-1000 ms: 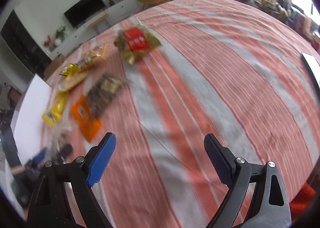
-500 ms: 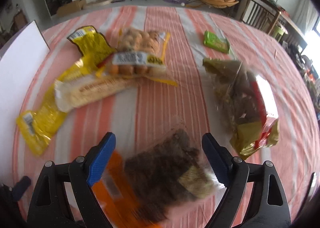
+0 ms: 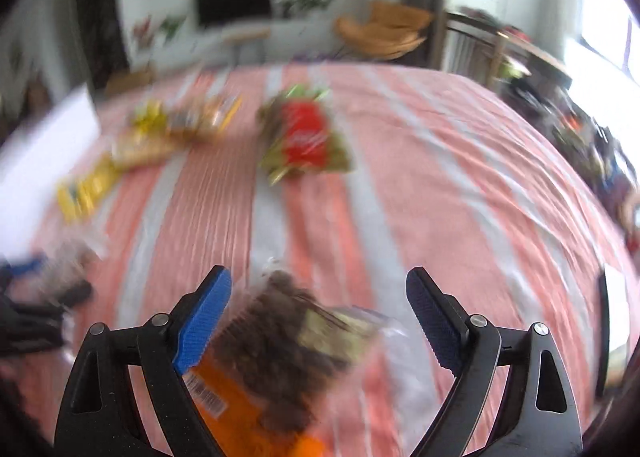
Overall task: Organize snacks
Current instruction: 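Hold the bar bag with the left gripper while the right grasps the orange-backed dark-snack bag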
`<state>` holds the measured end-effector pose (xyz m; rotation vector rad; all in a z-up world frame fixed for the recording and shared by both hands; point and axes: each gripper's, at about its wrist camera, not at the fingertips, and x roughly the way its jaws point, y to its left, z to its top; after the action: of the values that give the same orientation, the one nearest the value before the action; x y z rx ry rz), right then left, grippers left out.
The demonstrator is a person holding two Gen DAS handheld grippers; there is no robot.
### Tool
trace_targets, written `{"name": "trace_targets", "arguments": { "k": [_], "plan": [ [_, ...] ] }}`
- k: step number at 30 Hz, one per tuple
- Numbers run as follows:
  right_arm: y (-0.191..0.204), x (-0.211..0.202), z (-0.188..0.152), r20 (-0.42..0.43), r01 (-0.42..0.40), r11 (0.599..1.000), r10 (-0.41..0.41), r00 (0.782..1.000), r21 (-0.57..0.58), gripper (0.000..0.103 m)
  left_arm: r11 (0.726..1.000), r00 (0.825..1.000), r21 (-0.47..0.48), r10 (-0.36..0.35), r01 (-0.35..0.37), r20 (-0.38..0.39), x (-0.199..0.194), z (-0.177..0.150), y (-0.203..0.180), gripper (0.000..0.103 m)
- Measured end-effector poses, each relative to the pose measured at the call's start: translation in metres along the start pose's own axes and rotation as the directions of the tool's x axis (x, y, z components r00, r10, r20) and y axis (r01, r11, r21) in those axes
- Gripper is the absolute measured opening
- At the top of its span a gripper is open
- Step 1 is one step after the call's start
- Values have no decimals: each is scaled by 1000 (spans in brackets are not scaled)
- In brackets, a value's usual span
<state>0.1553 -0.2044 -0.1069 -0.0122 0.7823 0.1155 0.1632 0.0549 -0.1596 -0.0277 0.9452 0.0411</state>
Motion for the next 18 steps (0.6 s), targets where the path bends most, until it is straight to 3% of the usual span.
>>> {"name": "trace_targets", "arguments": {
  "k": [3, 4, 7, 9, 13, 15, 18],
  "plan": [
    [-26, -17, -11, -4, -20, 974, 21, 1000, 224, 91, 1000, 1000, 0, 0, 0, 0, 0, 0, 0, 103],
    [-34, -17, -20, -32, -38, 947, 51, 998, 319, 91, 1000, 1000, 0, 0, 0, 0, 0, 0, 0, 103],
    [-36, -22, -52, -54, -86, 893, 122, 991, 443, 91, 1000, 1000, 0, 0, 0, 0, 0, 0, 0, 103],
    [-30, -29, -74, -2, -94, 888, 106, 994, 450, 91, 1000, 1000, 0, 0, 0, 0, 0, 0, 0, 103],
    [-13, -37, -67, 13, -77, 927, 78, 997, 366, 91, 1000, 1000, 0, 0, 0, 0, 1, 0, 0, 103],
    [-15, -28, -67, -25, -54, 925, 68, 997, 377, 91, 1000, 1000, 1, -1, 1, 0, 1, 0, 0, 103],
    [-21, -31, -71, -13, -64, 912, 76, 997, 405, 91, 1000, 1000, 1, -1, 1, 0, 1, 0, 0, 103]
  ]
}}
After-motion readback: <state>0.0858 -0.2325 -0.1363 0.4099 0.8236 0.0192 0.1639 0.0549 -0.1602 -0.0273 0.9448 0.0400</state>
